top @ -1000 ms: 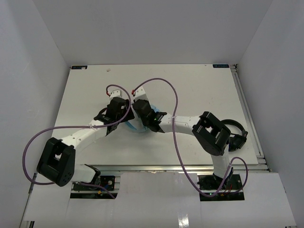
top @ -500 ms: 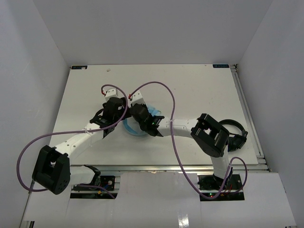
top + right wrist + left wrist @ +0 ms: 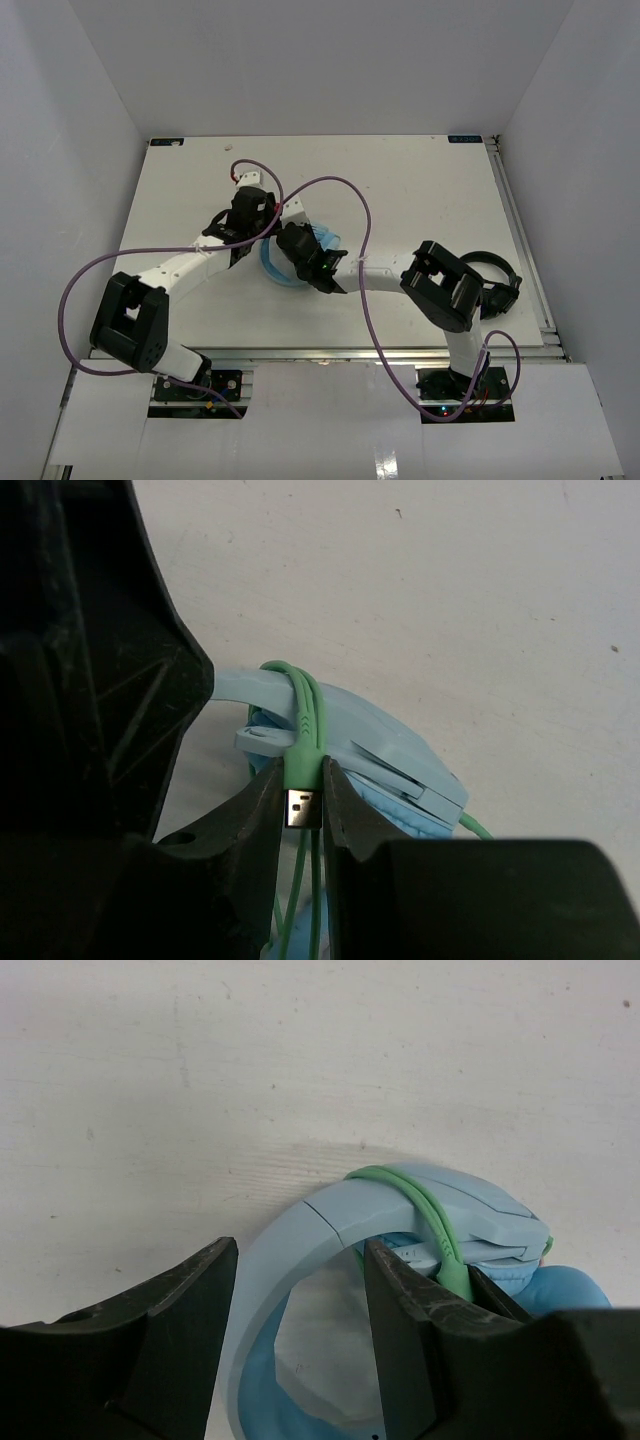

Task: Wrap the headphones

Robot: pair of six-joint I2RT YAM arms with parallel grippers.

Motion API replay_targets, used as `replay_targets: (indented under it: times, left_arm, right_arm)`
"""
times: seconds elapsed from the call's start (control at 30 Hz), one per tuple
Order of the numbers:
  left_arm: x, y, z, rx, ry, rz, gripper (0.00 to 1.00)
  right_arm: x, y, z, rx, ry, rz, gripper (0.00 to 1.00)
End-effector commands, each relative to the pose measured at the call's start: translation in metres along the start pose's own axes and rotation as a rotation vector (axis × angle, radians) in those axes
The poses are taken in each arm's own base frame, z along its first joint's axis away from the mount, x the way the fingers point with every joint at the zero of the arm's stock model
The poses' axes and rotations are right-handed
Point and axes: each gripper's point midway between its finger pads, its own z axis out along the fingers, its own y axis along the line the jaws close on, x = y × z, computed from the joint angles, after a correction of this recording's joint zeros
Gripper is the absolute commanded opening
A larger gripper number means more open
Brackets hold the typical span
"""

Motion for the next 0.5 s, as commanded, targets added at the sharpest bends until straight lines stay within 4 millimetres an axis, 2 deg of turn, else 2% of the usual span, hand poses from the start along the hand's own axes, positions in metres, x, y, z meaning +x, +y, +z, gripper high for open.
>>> replay_targets:
  times: [0.0,0.13,0.47]
  left_arm:
    - [-0.024,-0.046,-0.005,0.187,-0.05,-0.003,0.64]
    - [-0.026,-0.038,-0.007,0.147,-0.066,-0.018,0.63]
    - [-0.048,-0.015,-0.033,0.046,-0.152,-0.079,0.66]
  right_arm:
    - [0.01,0.005,-0.012,-0.026,0.005,-0.045,0.26]
    - [0.006,0.002,-0.015,-0.026,-0.019,-0.034,0.29]
    - [-0.006,0.007,-0.024,-0.039,-0.045,-0.038,0.35]
